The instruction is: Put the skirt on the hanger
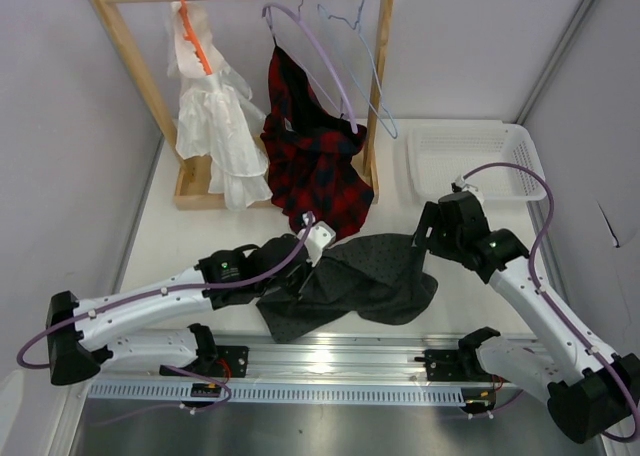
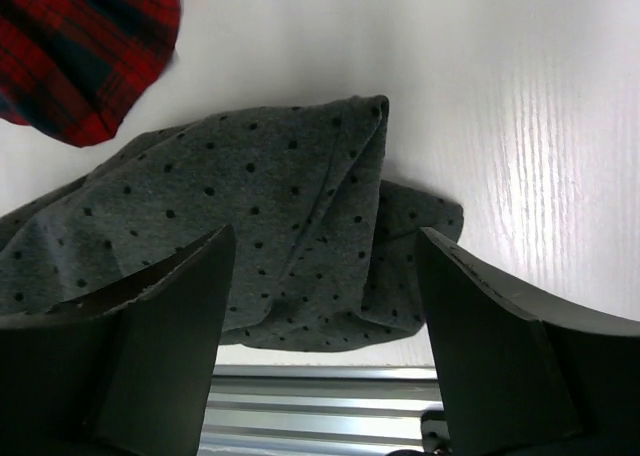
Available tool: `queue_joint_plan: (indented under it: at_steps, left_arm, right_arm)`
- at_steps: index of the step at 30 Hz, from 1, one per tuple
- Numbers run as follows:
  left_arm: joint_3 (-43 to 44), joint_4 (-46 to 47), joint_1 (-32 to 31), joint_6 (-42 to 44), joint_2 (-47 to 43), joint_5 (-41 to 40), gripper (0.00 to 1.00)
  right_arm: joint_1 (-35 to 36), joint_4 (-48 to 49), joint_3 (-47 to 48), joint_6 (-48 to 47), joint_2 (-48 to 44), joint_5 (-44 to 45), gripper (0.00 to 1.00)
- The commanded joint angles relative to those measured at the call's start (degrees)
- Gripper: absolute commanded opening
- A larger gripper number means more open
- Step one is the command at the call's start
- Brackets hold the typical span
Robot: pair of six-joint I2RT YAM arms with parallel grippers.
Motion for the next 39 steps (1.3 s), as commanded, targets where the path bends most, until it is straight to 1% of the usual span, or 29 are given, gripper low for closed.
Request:
queue_joint_plan:
  at_steps: [1,4,5,6,7,8,9,10,13,16,20,24,29,33,39]
  left_arm:
    - [-0.5,1.2,0.3,-0.9,1.7,1.8,0.0]
    - [-0.6,1.1,0.6,-1.2,3.8,2.2,0.0]
    - [-0.7,1.4,0.7,-1.3,4.1,2.2,0.0]
    - [-0.7,1.6,0.7,-1.3,4.8,2.4,0.0]
    - [-0.8,1.8,0.7,-1.3,4.9,2.5,0.0]
    - [-1.0,2.0,0.7,-1.3,4.9,2.6,0.0]
    - [-0.9,2.5,0.8,-1.4,5.0,2.8,0.0]
    - [-0.9,2.6,0.8,-1.3,5.0,3.0,0.0]
    - [-0.8,2.8,0.8,-1.3,4.9,3.1,0.0]
    - [-0.7,2.5,0.8,-1.1,5.1,3.1,0.0]
    - [-1.1,2.5,0.8,-1.0,5.3,3.1,0.0]
    - [-1.2,2.4,0.8,-1.1,5.1,3.1,0.0]
    - [-0.8,2.0,0.8,-1.1,5.3,3.3,0.0]
    - [-1.1,2.2,0.8,-1.1,5.5,3.5,0.0]
    - [-1.6,2.2,0.8,-1.3,6.2,3.8,0.0]
  right_arm:
    - [-1.5,2.5,1.4,-0.7,-0.2,-3.5,0.76]
    - [-1.7,2.2,1.2,1.4,-1.9,-7.9,0.72]
    - [-1.7,2.3,-0.6,2.5,-3.9,-10.9,0.69]
    - [-1.7,3.0,-2.0,3.5,-5.0,-13.0,0.65]
    - [-1.3,4.2,-3.5,6.6,-6.2,-14.6,0.51]
    - [-0.7,5.0,-7.0,8.3,-7.5,-15.6,0.44]
    - [0.2,6.0,-8.8,9.8,-9.7,-16.6,0.43]
    - [2.5,7.4,-10.4,12.3,-10.4,-16.4,0.47]
    - [6.9,9.1,-14.1,15.9,-11.1,-12.6,0.56]
    - [8.6,13.7,-16.8,17.9,-9.9,-13.0,0.59]
    - [9.9,17.1,-19.5,19.5,-7.1,-12.6,0.59]
    - [9.6,21.0,-22.6,20.3,-6.0,-12.1,0.59]
    - [9.6,23.6,-23.5,20.8,-3.8,-10.2,0.58]
    - [9.5,26.7,-25.7,22.1,-4.8,-9.3,0.58]
    - [9.6,31.9,-29.9,24.3,-6.2,-8.1,0.53]
